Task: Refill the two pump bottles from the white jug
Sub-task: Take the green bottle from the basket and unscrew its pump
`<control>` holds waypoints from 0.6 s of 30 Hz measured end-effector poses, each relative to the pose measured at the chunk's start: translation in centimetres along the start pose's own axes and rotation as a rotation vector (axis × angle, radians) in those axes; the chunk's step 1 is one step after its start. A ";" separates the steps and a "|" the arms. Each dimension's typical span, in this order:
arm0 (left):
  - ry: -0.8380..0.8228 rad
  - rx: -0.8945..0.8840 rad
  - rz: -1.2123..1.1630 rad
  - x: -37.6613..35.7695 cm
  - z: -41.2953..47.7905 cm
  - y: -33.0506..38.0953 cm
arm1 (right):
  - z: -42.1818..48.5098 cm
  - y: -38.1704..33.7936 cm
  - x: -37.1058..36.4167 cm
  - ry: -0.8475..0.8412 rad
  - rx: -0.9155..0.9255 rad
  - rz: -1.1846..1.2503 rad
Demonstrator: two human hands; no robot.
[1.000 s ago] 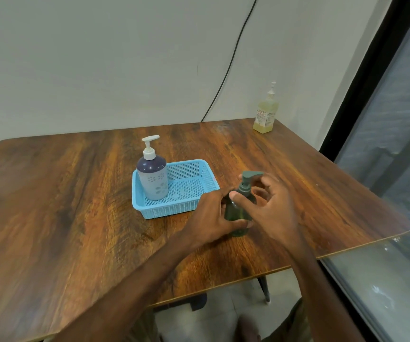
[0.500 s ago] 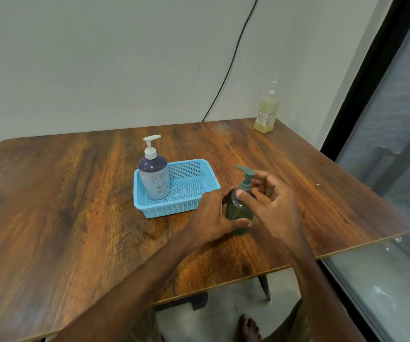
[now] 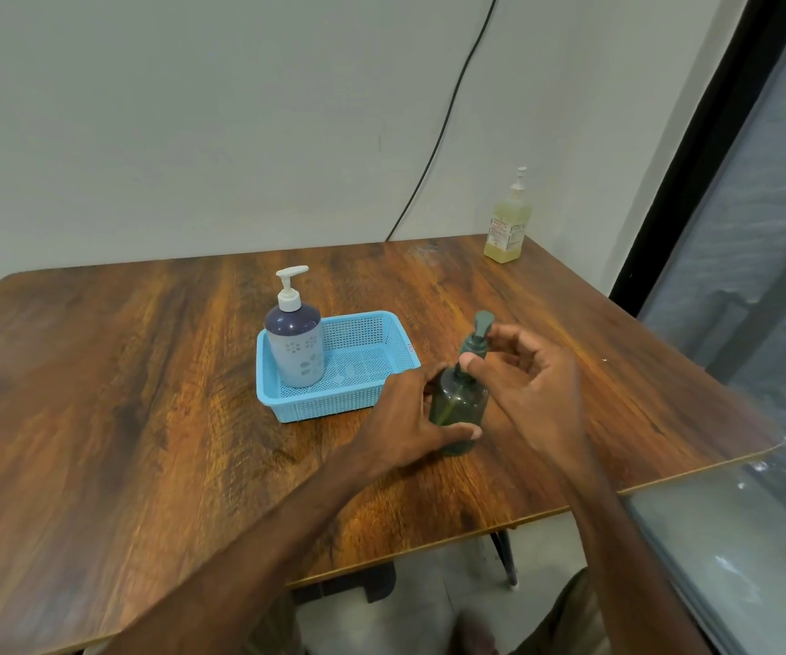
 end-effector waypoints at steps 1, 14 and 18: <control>0.003 0.004 0.002 0.0 0.0 0.0 | 0.4 -0.4 0.3 0.017 0.017 0.016; -0.045 0.037 0.014 0.1 -0.1 -0.2 | 7.7 -7.1 6.0 0.229 0.202 0.071; -0.048 0.055 0.019 0.1 -0.2 -0.2 | 7.9 -5.5 6.6 0.145 0.119 -0.033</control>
Point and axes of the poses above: each hand's wrist, its own z-axis towards the middle knuckle, its own x-axis out of the back of the hand, y = z × x, the point moved 1 cm from there along z, towards the middle knuckle, and after that the axes turned 14 degrees about x, right-handed, at the moved point
